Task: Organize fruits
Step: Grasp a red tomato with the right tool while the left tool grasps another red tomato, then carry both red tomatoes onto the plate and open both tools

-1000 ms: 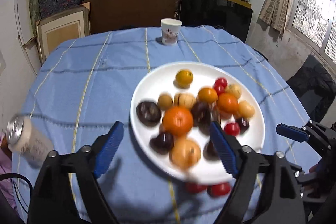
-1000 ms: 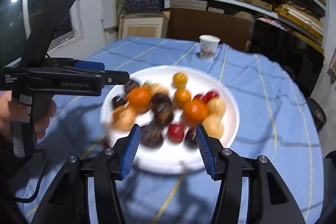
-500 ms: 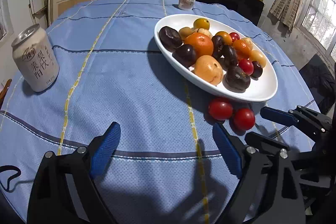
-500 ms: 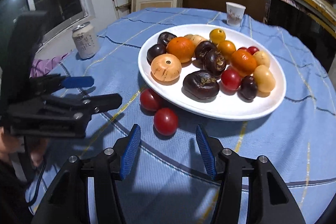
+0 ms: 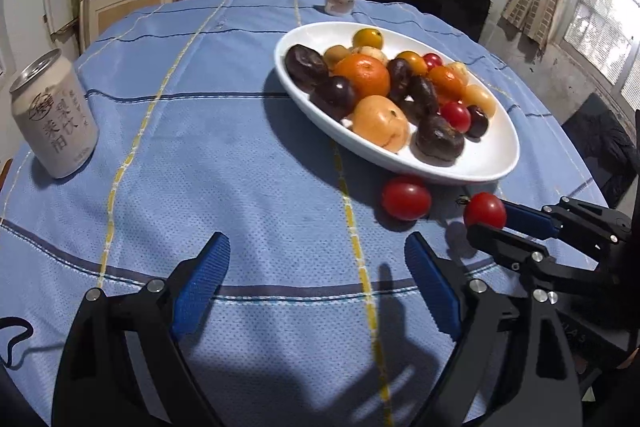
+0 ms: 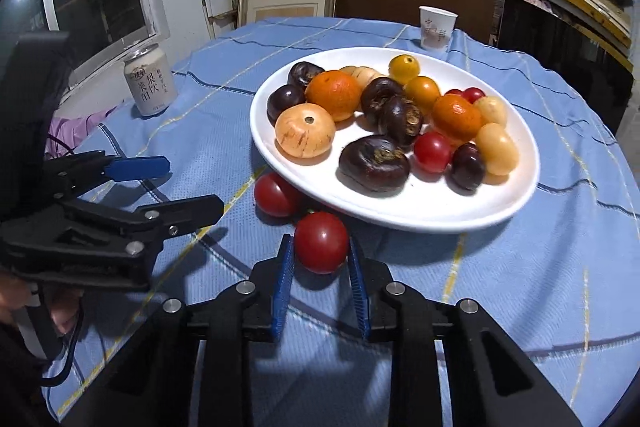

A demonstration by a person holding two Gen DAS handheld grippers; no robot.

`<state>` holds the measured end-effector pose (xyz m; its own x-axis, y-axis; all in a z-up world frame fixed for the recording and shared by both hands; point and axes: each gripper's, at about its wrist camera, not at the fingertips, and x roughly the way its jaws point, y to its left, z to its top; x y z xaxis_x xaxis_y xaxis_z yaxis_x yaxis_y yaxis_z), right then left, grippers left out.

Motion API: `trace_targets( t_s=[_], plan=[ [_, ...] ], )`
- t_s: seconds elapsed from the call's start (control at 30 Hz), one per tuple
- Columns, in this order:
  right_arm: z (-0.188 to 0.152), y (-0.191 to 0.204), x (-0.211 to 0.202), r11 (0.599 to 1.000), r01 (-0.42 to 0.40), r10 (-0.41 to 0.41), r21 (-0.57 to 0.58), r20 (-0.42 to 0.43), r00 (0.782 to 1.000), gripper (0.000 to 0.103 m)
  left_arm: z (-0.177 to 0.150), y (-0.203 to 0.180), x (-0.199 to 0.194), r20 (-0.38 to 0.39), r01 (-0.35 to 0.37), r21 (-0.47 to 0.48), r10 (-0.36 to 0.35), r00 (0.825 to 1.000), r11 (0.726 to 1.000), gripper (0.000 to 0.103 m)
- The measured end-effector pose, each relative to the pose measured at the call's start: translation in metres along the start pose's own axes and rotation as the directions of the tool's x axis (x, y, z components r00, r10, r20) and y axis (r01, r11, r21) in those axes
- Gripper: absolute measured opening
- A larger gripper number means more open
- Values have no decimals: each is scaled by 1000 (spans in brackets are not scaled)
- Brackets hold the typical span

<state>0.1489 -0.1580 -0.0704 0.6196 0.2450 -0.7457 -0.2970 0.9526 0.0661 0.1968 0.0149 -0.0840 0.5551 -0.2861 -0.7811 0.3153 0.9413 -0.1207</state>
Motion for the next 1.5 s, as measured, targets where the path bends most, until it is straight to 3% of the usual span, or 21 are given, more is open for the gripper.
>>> trace_targets(
  t_s=[0.33, 0.53, 0.57, 0.6, 0.67, 0.7, 0.77, 0.97, 1.27, 1.5],
  plan=[
    [-24, -34, -34, 994, 10, -16, 111, 55, 998, 27, 5, -59, 19, -19, -70, 214, 76, 997, 974, 74],
    [-25, -31, -38, 996, 12, -20, 87, 82, 996, 27, 19, -69, 30, 5, -116, 236, 119, 993, 965, 72],
    [-25, -31, -38, 996, 12, -19, 86, 82, 996, 27, 21, -68, 32, 8, -121, 232, 122, 992, 965, 65],
    [-25, -31, -37, 996, 10, -18, 88, 81, 997, 27, 22, -68, 35, -1, -120, 230, 123, 992, 966, 46],
    [-25, -33, -38, 995, 4, -12, 98, 85, 996, 27, 22, -67, 35, -5, -78, 218, 82, 997, 973, 32],
    [-25, -34, -39, 994, 1, -10, 105, 87, 996, 27, 20, -70, 35, 1, -80, 229, 81, 997, 970, 30],
    [-25, -36, -38, 994, -1, -9, 111, 86, 996, 27, 18, -72, 33, 15, -95, 239, 94, 995, 966, 30],
    [-26, -35, -39, 994, -7, -3, 111, 89, 996, 27, 11, -63, 21, 3, -38, 179, 38, 999, 983, 30],
    [-30, -37, -47, 993, -15, 3, 119, 101, 995, 27, -6, -74, -10, 34, -4, 194, -3, 999, 981, 30],
    [-6, -58, -63, 992, -8, -8, 125, 127, 992, 27, 28, -74, -32, 81, 5, 177, -19, 997, 984, 30]
  ],
)
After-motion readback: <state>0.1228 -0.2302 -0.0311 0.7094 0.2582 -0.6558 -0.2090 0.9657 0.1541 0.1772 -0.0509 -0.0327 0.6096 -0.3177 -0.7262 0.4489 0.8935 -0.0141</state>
